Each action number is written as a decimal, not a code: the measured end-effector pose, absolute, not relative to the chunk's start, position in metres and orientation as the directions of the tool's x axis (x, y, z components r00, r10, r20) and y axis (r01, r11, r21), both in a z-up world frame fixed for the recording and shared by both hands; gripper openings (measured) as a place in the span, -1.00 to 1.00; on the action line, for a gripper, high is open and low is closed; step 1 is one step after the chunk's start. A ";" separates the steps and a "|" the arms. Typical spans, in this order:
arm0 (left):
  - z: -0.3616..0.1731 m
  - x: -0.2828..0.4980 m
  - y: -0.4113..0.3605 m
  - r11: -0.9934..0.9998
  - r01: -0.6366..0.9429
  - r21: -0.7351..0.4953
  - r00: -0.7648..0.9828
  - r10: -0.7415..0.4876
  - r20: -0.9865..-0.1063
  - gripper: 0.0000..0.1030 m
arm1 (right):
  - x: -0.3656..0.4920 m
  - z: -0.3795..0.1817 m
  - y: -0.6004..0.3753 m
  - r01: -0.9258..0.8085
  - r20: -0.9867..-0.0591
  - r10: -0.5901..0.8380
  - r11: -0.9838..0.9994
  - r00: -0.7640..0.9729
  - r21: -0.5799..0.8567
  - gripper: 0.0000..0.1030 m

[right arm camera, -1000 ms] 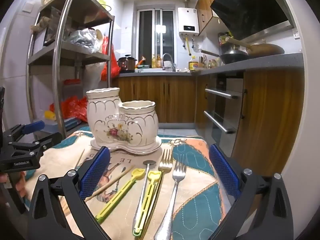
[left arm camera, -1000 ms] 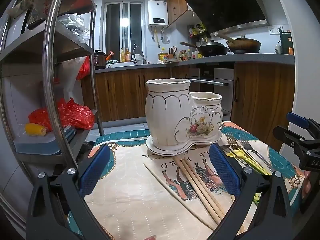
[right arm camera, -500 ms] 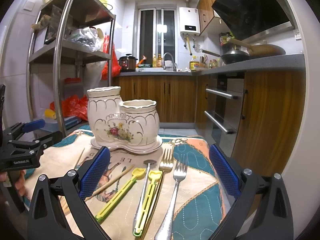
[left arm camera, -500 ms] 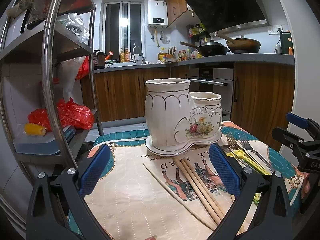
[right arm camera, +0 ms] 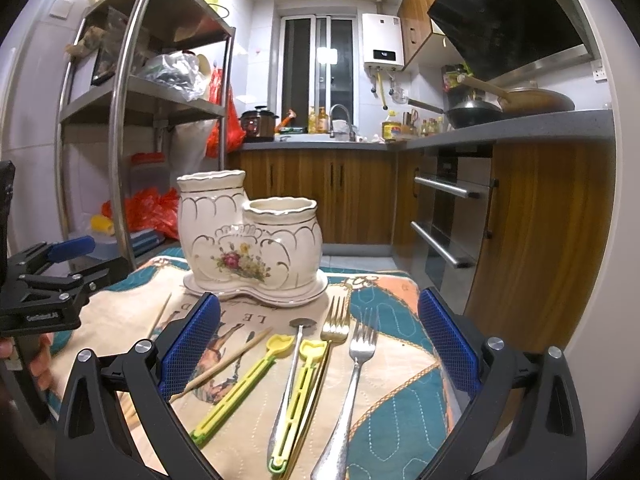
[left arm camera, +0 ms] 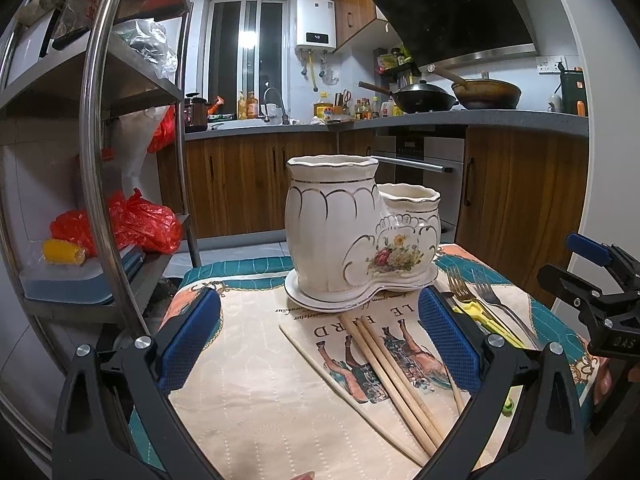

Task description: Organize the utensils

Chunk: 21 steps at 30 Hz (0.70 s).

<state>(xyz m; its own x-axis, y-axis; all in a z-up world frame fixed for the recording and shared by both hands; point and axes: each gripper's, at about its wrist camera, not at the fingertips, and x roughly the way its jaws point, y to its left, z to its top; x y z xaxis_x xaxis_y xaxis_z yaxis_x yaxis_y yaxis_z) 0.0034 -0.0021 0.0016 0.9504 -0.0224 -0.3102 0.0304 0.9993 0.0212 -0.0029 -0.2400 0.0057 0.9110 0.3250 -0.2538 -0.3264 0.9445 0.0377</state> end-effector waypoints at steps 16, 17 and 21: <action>-0.001 0.003 0.000 0.999 0.026 0.018 0.950 -0.019 -0.311 0.90 | -0.002 0.002 -0.234 -0.333 -0.261 0.330 0.942 0.907 0.032 0.90; -0.001 0.003 0.000 0.999 0.027 0.019 0.950 -0.019 -0.311 0.90 | -0.002 0.001 -0.234 -0.333 -0.262 0.330 0.942 0.907 0.033 0.90; -0.001 0.004 0.000 0.999 0.026 0.024 0.950 -0.017 -0.313 0.90 | -0.002 -0.001 -0.233 -0.336 -0.265 0.333 0.941 0.905 0.034 0.90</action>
<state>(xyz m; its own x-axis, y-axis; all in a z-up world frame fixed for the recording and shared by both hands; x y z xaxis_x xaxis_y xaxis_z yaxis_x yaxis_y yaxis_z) 0.0037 -0.0001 -0.0015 0.9496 -0.0173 -0.3130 0.0261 0.9994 0.0241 -0.0019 -0.2332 -0.0008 0.9049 0.3330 -0.2649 -0.3365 0.9411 0.0336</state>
